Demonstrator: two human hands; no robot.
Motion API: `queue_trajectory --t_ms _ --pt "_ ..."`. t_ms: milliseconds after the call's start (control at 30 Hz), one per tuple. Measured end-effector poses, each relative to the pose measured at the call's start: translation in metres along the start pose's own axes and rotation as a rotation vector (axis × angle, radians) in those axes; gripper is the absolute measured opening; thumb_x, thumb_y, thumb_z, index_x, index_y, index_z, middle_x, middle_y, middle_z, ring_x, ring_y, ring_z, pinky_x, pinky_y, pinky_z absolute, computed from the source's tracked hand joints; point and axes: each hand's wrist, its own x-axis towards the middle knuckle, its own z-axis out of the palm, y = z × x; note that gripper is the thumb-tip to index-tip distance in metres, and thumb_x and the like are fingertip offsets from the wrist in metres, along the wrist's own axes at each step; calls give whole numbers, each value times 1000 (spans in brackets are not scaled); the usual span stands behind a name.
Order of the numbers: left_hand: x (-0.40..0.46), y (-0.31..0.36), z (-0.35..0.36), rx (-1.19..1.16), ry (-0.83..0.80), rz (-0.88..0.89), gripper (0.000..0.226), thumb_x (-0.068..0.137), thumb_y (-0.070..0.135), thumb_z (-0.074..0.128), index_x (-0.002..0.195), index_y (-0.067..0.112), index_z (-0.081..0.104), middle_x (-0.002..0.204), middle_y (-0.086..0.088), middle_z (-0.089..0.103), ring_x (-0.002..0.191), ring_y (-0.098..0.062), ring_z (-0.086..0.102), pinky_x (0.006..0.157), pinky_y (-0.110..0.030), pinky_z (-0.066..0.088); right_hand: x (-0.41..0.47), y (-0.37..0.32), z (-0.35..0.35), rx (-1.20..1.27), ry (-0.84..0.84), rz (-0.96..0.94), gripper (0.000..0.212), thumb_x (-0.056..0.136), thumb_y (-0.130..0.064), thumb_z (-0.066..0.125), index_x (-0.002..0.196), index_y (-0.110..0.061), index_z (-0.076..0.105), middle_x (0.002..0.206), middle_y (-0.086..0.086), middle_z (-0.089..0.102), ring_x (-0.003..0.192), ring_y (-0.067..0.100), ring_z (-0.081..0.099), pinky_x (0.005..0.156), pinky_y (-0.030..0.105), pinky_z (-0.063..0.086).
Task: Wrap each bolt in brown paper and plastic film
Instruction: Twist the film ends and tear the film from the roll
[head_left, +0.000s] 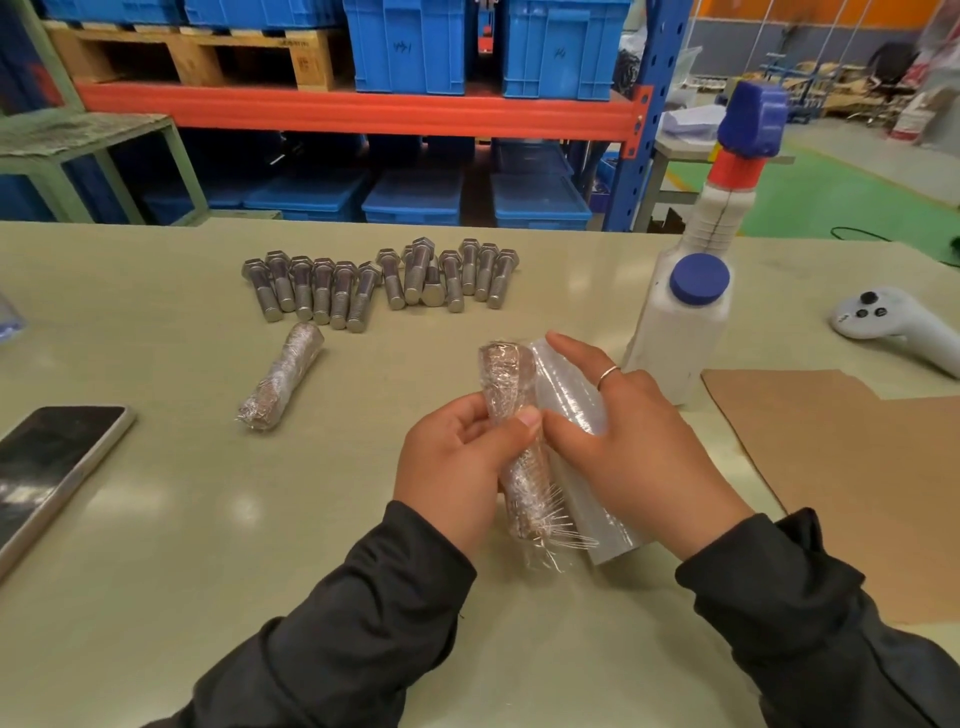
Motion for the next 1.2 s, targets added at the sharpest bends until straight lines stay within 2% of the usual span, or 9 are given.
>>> queue_trajectory --t_ms 233,433,667,800,900,1033,1200 --pt "-3 4 0 5 -41 31 12 78 5 62 85 12 70 70 -5 70 64 -21 64 65 -34 56 1 1 -2 58 -14 -12 57 82 -49 51 127 -69 22 91 -24 29 67 -5 44 56 5 31" --pt "-8 8 2 -24 -106 57 27 61 19 64 86 10 70 70 -7 70 61 -19 66 60 -31 57 -1 1 -4 100 -11 -45 56 84 -45 53 127 -68 25 94 -20 33 69 -4 46 58 3 34" --pt "-12 12 2 -30 -162 47 25 60 20 65 83 14 74 71 -7 70 62 -20 67 63 -35 58 -3 0 -5 144 -31 -75 57 83 -42 52 112 -76 17 95 -19 33 72 -3 47 60 5 36" --pt "-13 16 4 -61 -203 26 13 67 11 73 79 14 75 67 -8 69 58 -21 66 55 -31 56 -2 1 -5 179 -40 -74 58 86 -39 54 115 -75 18 97 -16 34 76 0 50 65 7 36" --pt "-14 18 3 -81 -216 4 17 65 13 63 78 13 75 66 -9 68 57 -22 65 53 -30 55 -2 2 -4 183 -39 -66 58 86 -41 54 117 -75 19 97 -16 34 74 -1 50 62 6 36" --pt "-16 21 3 -95 -247 -26 17 65 13 62 75 12 75 64 -9 67 54 -22 64 51 -29 54 -2 3 -4 184 -43 -70 60 86 -38 54 124 -71 22 96 -15 34 73 -2 49 65 1 37" --pt "-15 24 3 -121 -280 -85 17 66 13 59 71 6 74 61 -13 64 49 -23 62 48 -28 53 -1 2 -5 186 -53 -66 59 85 -39 54 117 -75 20 96 -17 33 71 0 50 63 2 38"
